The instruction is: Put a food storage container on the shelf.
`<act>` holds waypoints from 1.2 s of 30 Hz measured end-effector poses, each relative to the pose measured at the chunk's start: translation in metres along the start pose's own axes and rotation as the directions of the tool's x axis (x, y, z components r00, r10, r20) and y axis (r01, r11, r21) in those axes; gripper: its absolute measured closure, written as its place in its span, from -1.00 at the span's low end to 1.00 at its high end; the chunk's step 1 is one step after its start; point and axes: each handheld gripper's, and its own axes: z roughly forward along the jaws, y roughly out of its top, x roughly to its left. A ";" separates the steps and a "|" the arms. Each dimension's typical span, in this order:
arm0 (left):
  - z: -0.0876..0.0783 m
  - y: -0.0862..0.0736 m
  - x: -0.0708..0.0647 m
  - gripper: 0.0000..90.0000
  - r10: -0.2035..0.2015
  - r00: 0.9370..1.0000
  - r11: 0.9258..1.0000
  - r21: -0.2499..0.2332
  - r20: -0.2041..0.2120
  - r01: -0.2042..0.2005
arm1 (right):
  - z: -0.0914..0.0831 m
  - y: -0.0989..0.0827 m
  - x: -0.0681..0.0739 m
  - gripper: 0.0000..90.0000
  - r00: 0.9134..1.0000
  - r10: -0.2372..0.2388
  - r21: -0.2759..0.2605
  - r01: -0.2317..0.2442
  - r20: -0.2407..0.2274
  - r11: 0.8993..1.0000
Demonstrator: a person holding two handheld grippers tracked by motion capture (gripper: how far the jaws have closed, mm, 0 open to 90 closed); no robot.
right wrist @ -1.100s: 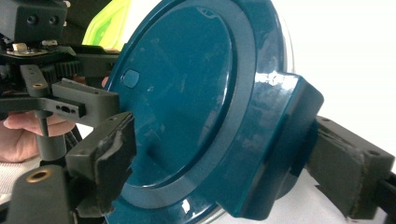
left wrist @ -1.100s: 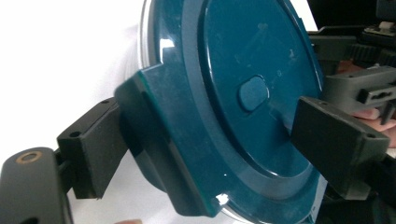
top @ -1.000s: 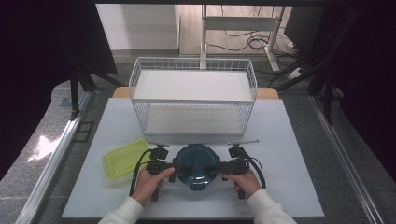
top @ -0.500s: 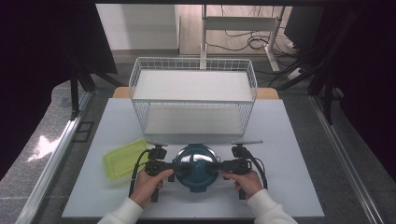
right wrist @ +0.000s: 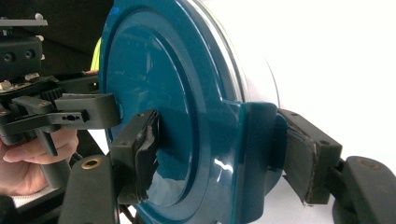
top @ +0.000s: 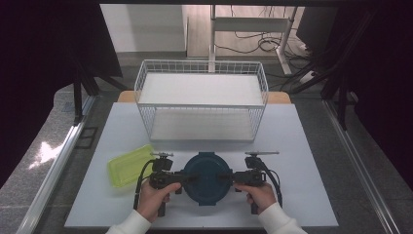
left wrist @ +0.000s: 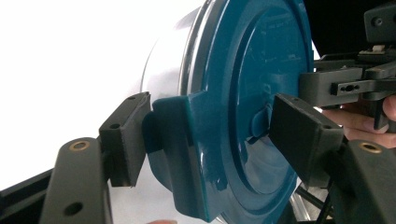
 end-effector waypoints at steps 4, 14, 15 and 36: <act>-0.001 0.000 0.000 -0.28 -0.003 1.000 1.000 -0.001 0.002 0.003 | -0.001 0.000 0.001 -0.25 1.000 0.000 -0.001 0.000 0.004 1.000; -0.006 0.003 -0.004 -0.27 0.020 1.000 1.000 -0.013 -0.001 -0.020 | -0.004 0.001 0.006 -0.24 0.999 -0.037 -0.026 0.037 0.009 0.999; -0.007 0.003 -0.005 -0.27 0.024 1.000 1.000 -0.016 0.000 -0.024 | -0.005 0.002 0.007 -0.24 0.999 -0.046 -0.033 0.046 0.009 0.998; -0.021 0.022 -0.021 -0.25 0.093 0.996 0.994 -0.054 0.007 -0.093 | -0.024 0.015 0.026 -0.24 0.993 -0.115 -0.087 0.116 0.022 0.989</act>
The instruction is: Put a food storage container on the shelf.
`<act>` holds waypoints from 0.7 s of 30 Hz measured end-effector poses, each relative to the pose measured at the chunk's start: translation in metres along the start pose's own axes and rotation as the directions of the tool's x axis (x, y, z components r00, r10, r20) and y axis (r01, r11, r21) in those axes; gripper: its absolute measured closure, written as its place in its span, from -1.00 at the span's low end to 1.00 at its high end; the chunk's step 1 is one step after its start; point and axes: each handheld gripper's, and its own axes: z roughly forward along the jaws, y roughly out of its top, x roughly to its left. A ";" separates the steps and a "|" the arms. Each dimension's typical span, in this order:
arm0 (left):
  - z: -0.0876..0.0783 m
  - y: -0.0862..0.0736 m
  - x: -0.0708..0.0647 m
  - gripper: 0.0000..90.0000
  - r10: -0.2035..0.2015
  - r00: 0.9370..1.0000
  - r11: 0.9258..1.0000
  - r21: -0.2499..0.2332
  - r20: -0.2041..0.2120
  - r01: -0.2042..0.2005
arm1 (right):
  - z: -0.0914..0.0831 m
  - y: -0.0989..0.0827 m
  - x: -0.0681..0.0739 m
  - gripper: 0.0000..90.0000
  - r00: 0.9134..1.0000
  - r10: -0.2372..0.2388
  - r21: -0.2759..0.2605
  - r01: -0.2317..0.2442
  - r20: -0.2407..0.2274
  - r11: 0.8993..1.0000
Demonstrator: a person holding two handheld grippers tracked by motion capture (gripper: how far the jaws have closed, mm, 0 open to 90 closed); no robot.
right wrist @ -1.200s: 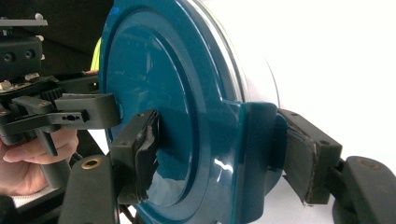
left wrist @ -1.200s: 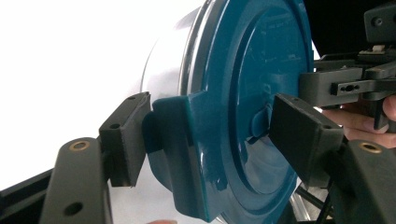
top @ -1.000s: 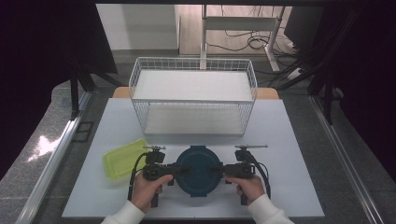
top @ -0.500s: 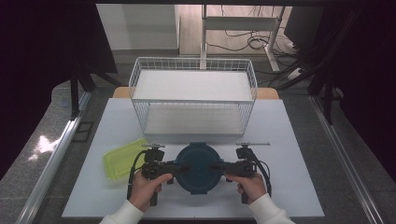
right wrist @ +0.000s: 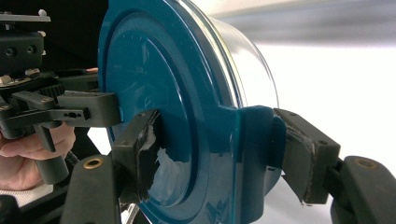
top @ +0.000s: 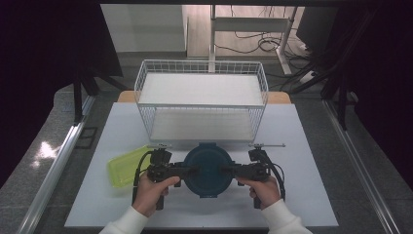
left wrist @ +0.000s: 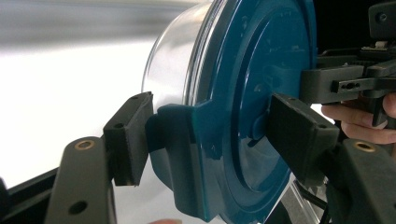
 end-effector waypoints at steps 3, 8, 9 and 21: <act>-0.002 0.005 -0.001 -0.25 0.006 1.000 1.000 -0.003 0.000 -0.006 | -0.002 0.006 0.002 -0.24 1.000 -0.008 -0.011 0.008 -0.003 1.000; -0.004 0.014 -0.003 -0.24 0.015 1.000 1.000 -0.006 -0.003 -0.015 | -0.004 0.011 0.002 -0.24 1.000 -0.008 -0.020 0.008 -0.008 1.000; -0.004 0.014 -0.003 -0.24 0.015 1.000 1.000 -0.006 -0.003 -0.015 | -0.004 0.012 0.003 -0.24 1.000 -0.005 -0.022 0.005 -0.010 1.000; -0.013 0.031 -0.012 -0.23 0.042 0.999 0.999 -0.024 -0.008 -0.042 | -0.012 0.023 0.009 -0.24 1.000 -0.010 -0.052 0.009 -0.021 0.999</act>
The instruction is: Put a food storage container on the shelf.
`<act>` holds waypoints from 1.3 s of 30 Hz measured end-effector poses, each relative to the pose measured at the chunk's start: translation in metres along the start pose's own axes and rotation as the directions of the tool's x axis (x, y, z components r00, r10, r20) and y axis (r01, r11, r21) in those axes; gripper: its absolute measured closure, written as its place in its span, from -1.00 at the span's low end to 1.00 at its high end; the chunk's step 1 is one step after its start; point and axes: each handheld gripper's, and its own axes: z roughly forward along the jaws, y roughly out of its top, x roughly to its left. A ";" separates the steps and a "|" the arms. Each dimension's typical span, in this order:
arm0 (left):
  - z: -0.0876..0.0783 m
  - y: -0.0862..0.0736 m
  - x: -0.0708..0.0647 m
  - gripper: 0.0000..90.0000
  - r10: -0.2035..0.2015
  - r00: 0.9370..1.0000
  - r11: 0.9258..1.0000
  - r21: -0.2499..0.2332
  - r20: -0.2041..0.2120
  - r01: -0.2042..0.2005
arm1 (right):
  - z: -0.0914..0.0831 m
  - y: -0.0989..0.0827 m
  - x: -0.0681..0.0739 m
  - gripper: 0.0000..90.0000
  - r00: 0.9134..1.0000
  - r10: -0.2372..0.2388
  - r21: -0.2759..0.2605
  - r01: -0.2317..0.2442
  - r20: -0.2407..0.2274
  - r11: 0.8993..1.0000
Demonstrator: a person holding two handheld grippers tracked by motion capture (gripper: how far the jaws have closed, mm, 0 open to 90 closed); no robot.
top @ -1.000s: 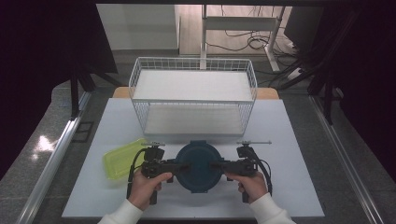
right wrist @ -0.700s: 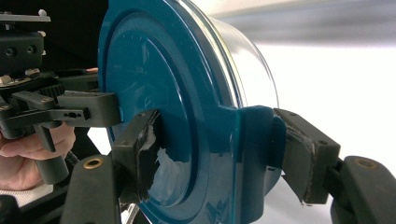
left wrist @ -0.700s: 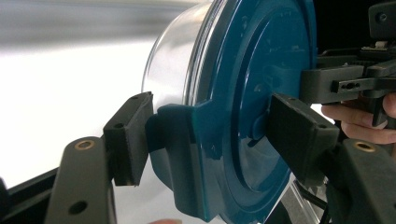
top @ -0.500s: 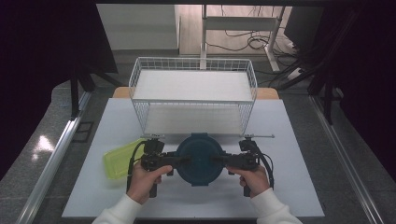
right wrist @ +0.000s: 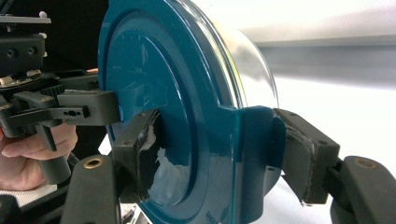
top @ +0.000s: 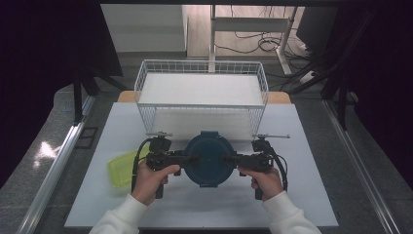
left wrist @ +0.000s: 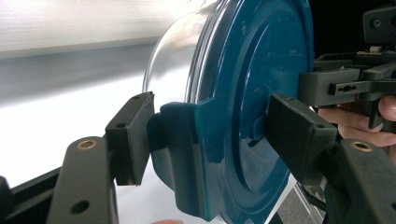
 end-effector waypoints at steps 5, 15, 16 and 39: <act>-0.001 0.006 -0.003 -0.22 0.005 1.000 1.000 -0.007 0.012 -0.005 | -0.007 0.006 0.005 -0.24 1.000 -0.021 -0.013 0.021 0.010 1.000; -0.005 0.022 -0.006 -0.22 0.014 1.000 1.000 -0.013 0.009 -0.013 | -0.011 0.019 0.008 -0.23 1.000 -0.020 -0.030 0.020 0.006 0.999; -0.006 0.024 -0.006 -0.22 0.015 1.000 1.000 -0.017 0.009 -0.015 | -0.011 0.019 0.008 -0.23 1.000 -0.020 -0.030 0.020 0.006 0.999; -0.025 0.057 -0.007 -0.21 0.030 0.999 0.998 -0.062 0.010 -0.030 | -0.013 0.055 0.027 -0.23 0.998 -0.059 -0.049 0.058 -0.001 0.997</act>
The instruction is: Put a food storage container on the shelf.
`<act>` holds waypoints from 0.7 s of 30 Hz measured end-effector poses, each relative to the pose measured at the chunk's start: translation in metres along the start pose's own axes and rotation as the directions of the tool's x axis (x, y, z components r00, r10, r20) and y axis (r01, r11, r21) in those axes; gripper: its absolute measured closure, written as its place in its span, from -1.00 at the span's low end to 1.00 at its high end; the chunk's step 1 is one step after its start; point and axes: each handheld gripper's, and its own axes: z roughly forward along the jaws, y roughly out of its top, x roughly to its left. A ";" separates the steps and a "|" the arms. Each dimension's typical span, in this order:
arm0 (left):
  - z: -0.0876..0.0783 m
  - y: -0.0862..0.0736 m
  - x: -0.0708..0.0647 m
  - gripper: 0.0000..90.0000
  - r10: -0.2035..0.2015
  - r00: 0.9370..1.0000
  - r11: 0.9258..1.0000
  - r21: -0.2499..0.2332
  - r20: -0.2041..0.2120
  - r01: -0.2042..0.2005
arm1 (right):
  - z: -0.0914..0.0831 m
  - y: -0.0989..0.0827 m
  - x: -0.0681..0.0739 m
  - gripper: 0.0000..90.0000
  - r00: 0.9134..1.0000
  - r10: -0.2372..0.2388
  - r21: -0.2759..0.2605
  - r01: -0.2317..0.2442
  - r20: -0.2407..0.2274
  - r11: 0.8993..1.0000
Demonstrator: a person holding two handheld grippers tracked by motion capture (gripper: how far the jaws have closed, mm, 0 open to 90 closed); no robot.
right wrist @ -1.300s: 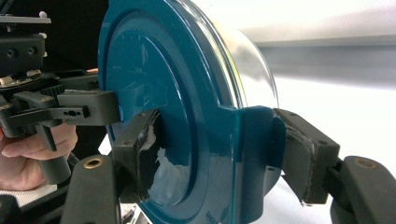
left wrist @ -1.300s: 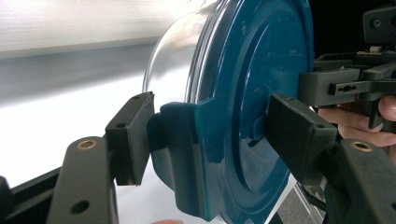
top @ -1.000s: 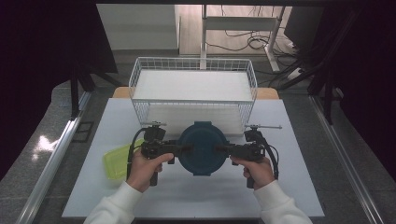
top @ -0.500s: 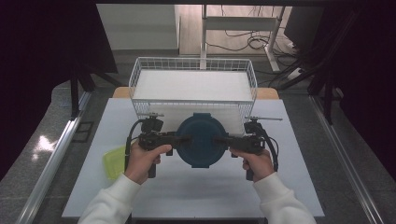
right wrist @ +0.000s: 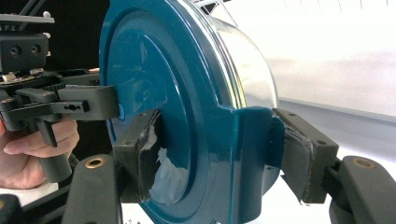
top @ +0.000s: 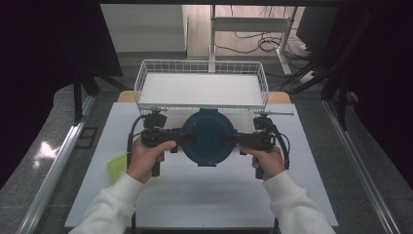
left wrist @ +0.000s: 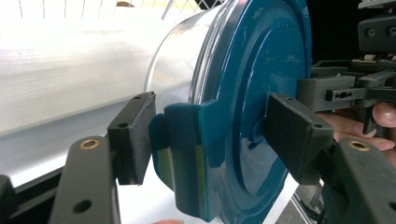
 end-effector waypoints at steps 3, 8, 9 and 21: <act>-0.002 0.005 0.000 -0.21 0.005 1.000 1.000 -0.002 -0.003 -0.005 | 0.000 0.005 0.001 -0.22 1.000 0.003 -0.003 -0.003 -0.003 1.000; -0.005 0.015 -0.003 -0.20 0.017 1.000 1.000 -0.009 -0.002 -0.017 | -0.002 0.014 0.005 -0.22 1.000 0.002 -0.012 -0.002 -0.005 1.000; -0.006 0.018 -0.004 -0.20 0.020 1.000 1.000 -0.011 -0.001 -0.020 | -0.003 0.015 0.006 -0.22 1.000 0.000 -0.013 0.000 -0.004 1.000; -0.014 0.039 -0.011 -0.20 0.037 0.999 0.998 -0.042 0.007 -0.036 | -0.012 0.038 0.017 -0.22 1.000 -0.030 -0.036 0.030 0.004 0.999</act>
